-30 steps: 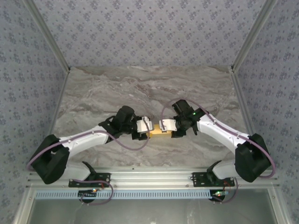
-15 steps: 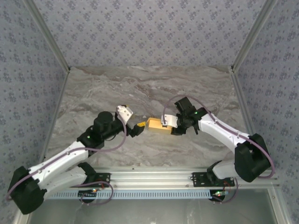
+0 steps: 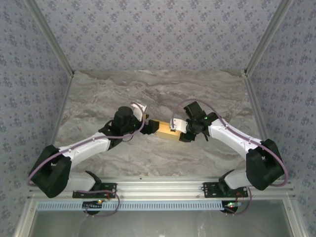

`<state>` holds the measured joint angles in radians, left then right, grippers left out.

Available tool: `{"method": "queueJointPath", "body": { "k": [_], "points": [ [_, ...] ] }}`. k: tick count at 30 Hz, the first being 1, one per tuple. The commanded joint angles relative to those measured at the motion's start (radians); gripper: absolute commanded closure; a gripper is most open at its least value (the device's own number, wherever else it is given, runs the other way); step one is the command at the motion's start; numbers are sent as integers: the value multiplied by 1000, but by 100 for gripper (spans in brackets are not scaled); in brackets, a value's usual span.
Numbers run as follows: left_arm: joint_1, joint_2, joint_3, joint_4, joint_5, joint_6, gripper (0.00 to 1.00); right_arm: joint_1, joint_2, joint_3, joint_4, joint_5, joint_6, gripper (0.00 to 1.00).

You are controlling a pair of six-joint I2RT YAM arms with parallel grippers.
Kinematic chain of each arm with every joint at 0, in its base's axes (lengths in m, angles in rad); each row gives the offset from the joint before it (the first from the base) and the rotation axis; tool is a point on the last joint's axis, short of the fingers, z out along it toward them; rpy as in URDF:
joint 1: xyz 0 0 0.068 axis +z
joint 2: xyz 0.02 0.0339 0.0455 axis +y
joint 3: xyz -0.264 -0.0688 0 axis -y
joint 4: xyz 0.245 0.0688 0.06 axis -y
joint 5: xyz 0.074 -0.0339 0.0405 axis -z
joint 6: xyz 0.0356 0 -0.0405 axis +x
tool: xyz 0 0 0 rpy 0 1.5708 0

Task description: Fold the paper box

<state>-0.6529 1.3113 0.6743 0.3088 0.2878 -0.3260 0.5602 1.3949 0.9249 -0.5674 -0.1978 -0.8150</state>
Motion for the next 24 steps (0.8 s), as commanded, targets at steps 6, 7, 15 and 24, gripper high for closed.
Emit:
{"method": "queueJointPath", "body": {
  "k": [6,7,15,24],
  "points": [
    [70,93,83,124,292,-270,18,-9,21,15,-28,3,22,58],
    [69,97,80,132,311,-283,18,-12,21,14,-28,3,23,58],
    [71,54,66,83,384,-303,18,-17,24,6,-22,2,24,57],
    [75,87,56,65,423,-298,20,-17,36,13,-26,11,28,57]
  ]
}}
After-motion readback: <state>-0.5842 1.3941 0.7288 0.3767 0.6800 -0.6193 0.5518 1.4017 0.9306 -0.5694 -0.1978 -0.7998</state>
